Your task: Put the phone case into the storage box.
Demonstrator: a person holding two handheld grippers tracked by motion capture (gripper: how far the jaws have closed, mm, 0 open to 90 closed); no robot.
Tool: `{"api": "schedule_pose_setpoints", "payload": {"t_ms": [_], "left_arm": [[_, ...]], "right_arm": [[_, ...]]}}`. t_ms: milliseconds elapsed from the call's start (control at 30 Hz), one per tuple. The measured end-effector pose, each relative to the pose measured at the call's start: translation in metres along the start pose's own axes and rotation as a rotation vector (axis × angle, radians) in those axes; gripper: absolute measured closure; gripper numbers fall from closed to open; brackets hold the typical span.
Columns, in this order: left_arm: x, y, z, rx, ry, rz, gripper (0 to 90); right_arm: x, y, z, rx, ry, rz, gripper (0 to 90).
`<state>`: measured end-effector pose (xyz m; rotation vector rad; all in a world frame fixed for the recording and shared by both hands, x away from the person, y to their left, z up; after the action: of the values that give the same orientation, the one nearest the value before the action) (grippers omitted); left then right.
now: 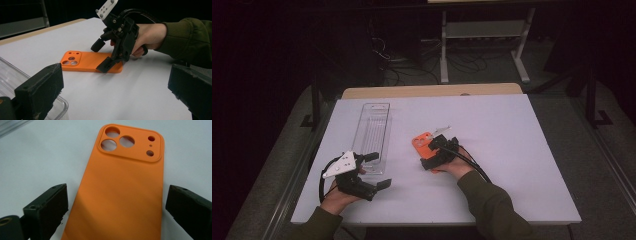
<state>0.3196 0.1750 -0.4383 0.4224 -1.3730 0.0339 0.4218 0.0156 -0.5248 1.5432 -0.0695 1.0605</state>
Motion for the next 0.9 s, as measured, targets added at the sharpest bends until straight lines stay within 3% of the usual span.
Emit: {"api": "schedule_pose_setpoints", "payload": {"t_ms": [900], "left_arm": [[0.0009, -0.0005, 0.0004, 0.0, 0.002, 0.01, 0.0]], "right_arm": [[-0.004, -0.0011, 0.0004, -0.011, 0.006, -0.024, 7.5]]}}
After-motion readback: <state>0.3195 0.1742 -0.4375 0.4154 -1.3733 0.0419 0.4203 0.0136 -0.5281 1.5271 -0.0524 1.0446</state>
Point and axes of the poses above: each handheld gripper's, and its own axes: y roughly backward along the jaws, x roughly out of its top, z roughly to its right, the point moved 10 cm from there along -y, roughly forward along the jaws, and after that the axes turned 11 degrees about -x, right-handed, at the moved point
